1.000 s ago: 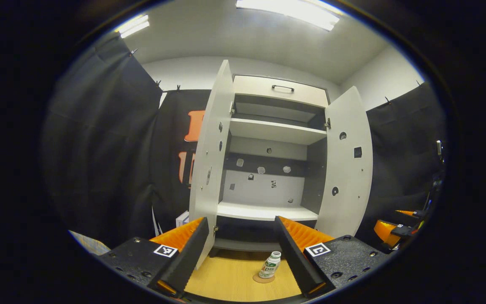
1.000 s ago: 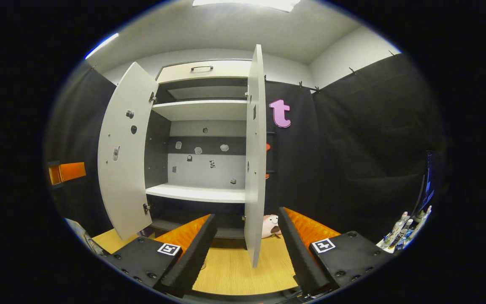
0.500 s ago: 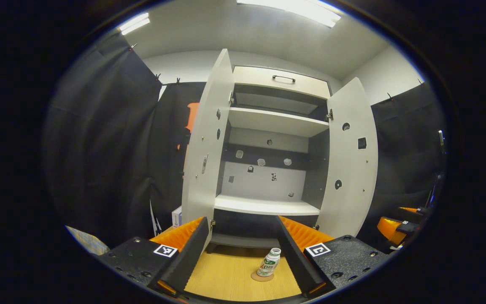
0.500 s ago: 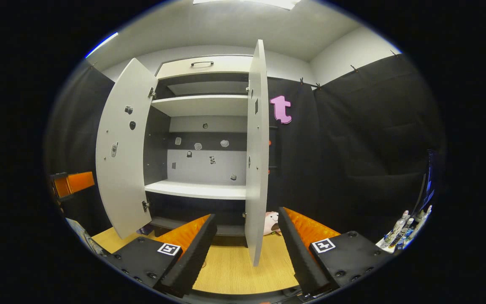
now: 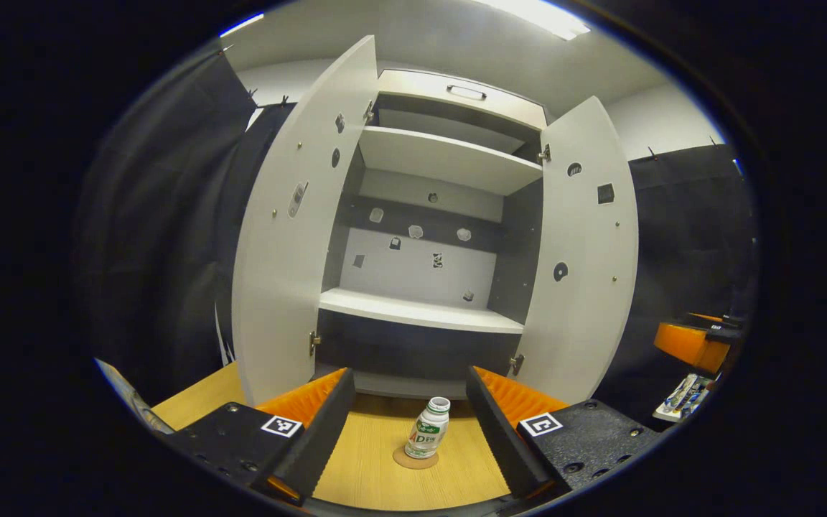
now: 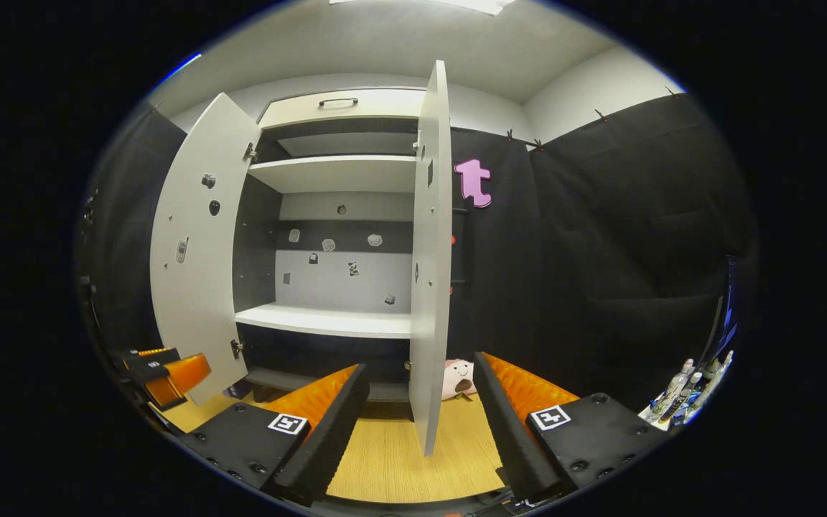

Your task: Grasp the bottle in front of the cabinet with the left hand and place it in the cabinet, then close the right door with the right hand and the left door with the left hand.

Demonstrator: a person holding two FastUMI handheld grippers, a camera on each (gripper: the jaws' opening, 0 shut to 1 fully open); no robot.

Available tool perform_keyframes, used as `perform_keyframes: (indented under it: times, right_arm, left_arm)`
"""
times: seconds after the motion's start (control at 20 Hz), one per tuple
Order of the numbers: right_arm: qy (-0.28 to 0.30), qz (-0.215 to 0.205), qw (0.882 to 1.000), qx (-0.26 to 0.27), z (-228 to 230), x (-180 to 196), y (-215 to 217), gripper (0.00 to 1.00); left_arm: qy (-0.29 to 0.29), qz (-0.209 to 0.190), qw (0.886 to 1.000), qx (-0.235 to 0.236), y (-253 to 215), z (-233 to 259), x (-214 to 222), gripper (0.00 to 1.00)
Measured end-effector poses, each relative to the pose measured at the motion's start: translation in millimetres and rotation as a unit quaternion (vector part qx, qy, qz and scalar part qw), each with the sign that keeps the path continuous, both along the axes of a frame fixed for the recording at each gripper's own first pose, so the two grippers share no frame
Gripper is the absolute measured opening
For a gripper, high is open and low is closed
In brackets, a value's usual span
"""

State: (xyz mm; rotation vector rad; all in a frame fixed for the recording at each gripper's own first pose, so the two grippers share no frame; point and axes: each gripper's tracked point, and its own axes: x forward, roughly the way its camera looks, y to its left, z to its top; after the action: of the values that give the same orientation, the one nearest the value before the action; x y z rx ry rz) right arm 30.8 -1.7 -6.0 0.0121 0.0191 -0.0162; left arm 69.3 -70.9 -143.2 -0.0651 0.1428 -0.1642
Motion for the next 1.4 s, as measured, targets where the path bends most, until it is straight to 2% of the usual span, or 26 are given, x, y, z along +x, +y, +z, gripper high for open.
perform_keyframes:
  times: [0.55, 1.0, 1.4]
  right_arm:
    - [0.037, -0.024, 0.999, -0.001, -22, 22, -19, 0.97]
    - [0.053, -0.048, 0.997, -0.006, -34, 41, -37, 0.97]
    - [0.075, -0.077, 0.994, -0.003, -54, 43, -57, 0.97]
  left_arm:
    - [0.094, -0.041, 0.994, 0.027, -41, -134, 52, 0.95]
    - [0.154, -0.063, 0.985, 0.034, -68, -206, 92, 0.95]
    - [0.186, -0.033, 0.98, 0.068, -68, -256, 124, 0.95]
